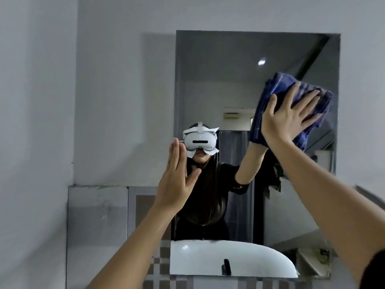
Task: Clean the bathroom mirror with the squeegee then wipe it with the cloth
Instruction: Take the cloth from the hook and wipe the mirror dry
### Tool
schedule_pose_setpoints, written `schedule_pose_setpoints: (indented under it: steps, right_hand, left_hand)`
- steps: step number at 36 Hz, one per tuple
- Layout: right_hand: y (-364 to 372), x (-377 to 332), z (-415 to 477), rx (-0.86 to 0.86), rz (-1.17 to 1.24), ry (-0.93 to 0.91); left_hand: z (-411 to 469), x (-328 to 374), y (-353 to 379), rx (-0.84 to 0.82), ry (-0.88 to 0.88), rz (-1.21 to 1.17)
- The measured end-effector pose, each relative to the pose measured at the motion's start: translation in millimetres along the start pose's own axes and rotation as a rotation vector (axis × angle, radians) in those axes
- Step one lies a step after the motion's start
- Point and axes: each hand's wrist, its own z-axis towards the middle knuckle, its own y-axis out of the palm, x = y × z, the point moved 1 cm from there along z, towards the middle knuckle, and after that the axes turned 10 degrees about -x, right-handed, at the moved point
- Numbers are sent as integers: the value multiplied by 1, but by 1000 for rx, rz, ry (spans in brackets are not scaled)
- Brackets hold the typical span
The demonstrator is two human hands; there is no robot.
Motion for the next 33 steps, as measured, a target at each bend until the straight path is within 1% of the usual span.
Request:
schedule_pose_setpoints:
  steps: [2, 4, 5, 7, 9, 12, 15, 17, 18, 19, 21, 24, 28, 31, 33]
  right_hand:
    - [13, -25, -17, -14, 10, -23]
    - [24, -52, -33, -64, -16, -134]
    - [29, -64, -41, -91, -51, -240]
    - [37, -82, -58, -131, -141, -519]
    - [43, -87, -73, -184, -240, -766]
    - [43, -69, -85, -245, -369, -1008]
    - [34, -26, -85, -286, -482, -1207]
    - [24, 9, -77, -307, -574, -1293]
    - [17, 27, -71, -310, -611, -1308]
    - [10, 43, -64, -305, -637, -1300]
    - [-6, 71, -48, -287, -648, -1216]
    - [-27, 103, -22, -256, -590, -964]
    - [-38, 126, -7, -202, -354, -547]
    - [-26, 124, -28, -140, -144, -258]
    - [-11, 111, -53, -107, -38, -112]
  left_hand:
    - [-8, 1, 4, -13, 2, -7]
    - [-18, 1, 8, -33, -6, -12]
    - [-22, 2, 10, -43, -12, -6]
    - [-31, 1, 15, -55, -30, 9]
    - [-38, 2, 20, -55, -58, 7]
    - [-47, 8, 27, -30, -102, -11]
    - [-57, 13, 33, -2, -107, -28]
    - [-62, 16, 35, 19, -106, -59]
    - [-62, 18, 34, 31, -107, -77]
    - [-61, 18, 32, 47, -98, -79]
    - [-51, 18, 26, 79, -65, -29]
    - [-14, 13, 13, 113, -17, 76]
    - [52, 14, -15, 155, 34, 199]
    - [94, 20, -38, 154, 53, 236]
    - [110, 21, -49, 133, 58, 243]
